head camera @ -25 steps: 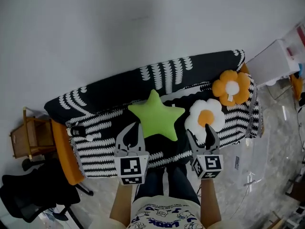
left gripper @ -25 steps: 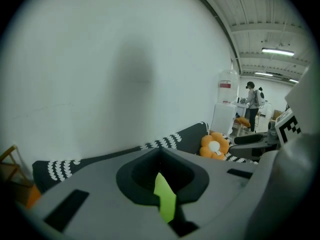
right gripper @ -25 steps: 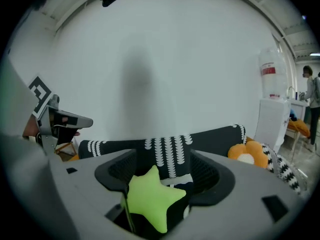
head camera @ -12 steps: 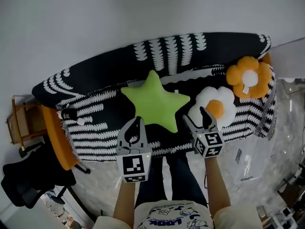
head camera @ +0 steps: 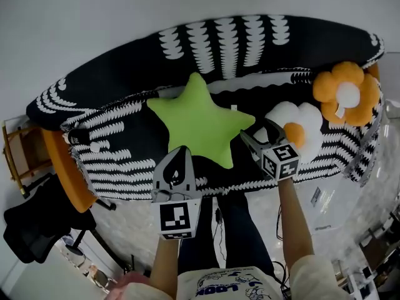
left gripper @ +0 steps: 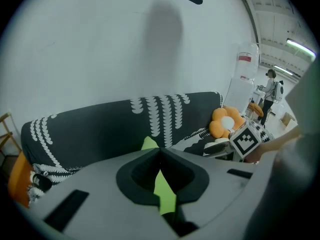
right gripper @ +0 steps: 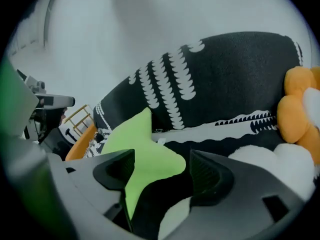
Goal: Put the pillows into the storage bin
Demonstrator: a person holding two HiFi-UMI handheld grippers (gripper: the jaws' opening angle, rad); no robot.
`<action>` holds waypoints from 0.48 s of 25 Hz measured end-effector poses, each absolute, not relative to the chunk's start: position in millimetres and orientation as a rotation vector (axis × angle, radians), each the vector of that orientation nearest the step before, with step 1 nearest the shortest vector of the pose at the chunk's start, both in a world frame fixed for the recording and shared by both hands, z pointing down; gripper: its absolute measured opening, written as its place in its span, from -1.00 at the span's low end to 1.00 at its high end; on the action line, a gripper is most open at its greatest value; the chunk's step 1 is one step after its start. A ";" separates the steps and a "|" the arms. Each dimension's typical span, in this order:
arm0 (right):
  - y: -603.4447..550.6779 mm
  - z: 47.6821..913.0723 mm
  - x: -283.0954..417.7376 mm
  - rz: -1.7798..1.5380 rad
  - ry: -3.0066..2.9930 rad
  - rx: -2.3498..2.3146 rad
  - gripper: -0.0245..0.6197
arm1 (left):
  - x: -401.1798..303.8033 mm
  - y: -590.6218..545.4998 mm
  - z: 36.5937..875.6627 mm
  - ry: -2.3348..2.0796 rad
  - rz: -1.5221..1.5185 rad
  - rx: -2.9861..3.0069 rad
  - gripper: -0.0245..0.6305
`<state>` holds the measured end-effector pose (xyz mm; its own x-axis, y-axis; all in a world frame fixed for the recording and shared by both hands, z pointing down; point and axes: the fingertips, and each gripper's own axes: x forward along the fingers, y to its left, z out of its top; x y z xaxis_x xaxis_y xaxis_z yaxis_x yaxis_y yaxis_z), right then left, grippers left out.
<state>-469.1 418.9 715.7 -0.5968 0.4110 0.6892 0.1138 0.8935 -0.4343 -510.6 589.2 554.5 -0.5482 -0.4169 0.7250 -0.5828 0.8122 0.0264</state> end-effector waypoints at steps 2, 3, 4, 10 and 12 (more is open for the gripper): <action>419.4 735.7 -469.1 0.453 -2.143 -0.441 0.20 | -508.5 586.1 565.8 -2.213 0.289 0.732 -0.89; 420.8 744.3 -467.8 0.459 -2.117 -0.474 0.20 | -506.6 585.4 570.6 -2.203 0.293 0.730 -0.89; 422.7 751.5 -466.1 0.466 -2.093 -0.507 0.21 | -504.3 585.0 574.9 -2.192 0.296 0.728 -0.88; 432.1 769.3 -469.5 0.533 -1.985 -0.681 0.22 | -498.8 582.9 596.6 -2.178 0.257 0.709 -0.88; 434.9 771.1 -470.1 0.565 -1.938 -0.745 0.21 | -494.8 583.9 603.2 -2.141 0.281 0.714 -0.88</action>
<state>-470.1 434.9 771.1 -0.3631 0.7024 0.6122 0.2630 0.7076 -0.6558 -494.8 583.9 603.2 -0.4848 -0.3927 0.7816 -0.5810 0.8125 0.0478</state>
